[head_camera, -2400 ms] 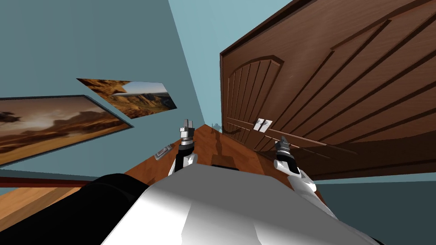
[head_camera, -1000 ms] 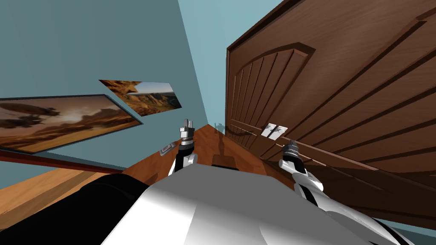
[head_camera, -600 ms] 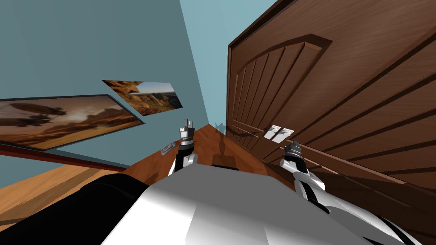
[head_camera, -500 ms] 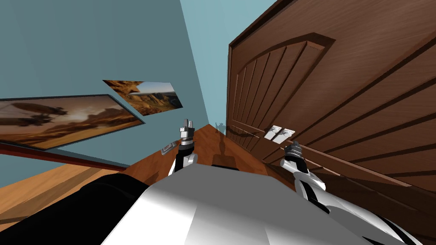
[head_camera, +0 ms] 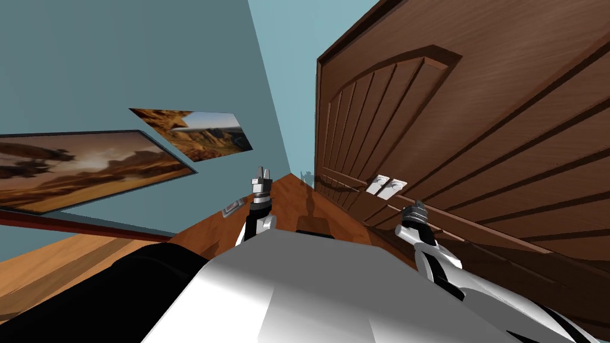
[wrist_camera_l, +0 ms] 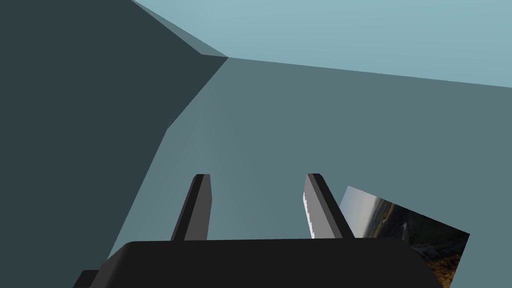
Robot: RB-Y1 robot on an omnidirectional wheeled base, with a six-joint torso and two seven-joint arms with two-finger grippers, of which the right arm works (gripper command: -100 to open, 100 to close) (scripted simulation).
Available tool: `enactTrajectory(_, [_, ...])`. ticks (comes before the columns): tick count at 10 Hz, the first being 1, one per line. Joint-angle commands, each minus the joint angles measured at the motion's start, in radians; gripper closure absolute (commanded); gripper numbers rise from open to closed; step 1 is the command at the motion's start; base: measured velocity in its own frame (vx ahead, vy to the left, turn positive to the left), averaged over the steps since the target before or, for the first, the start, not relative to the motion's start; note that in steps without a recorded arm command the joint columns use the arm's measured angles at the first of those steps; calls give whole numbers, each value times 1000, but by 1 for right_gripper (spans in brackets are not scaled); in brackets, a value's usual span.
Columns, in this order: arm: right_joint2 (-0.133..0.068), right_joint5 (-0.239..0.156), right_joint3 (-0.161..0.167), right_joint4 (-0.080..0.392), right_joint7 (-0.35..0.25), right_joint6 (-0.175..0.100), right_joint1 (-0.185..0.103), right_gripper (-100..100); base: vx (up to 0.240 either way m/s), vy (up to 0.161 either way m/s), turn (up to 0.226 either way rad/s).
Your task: Pull the door open
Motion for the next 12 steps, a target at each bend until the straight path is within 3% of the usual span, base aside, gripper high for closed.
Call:
enactTrajectory(1, [-10,-4,-8,13,-1,-3,15,-100,-111,-145,-144])
enactTrajectory(4, [-31,-13,-29,29,1,-2,44,-100,-44,-207,-147])
enactTrajectory(7, [-41,-18,-39,36,4,-1,56,-100,25,-167,-65])
enactTrajectory(9, [-42,-19,-41,37,5,-1,55,-100,101,-92,18])
enactTrajectory(12, [-27,-13,-29,27,7,-3,28,-100,211,-14,133])
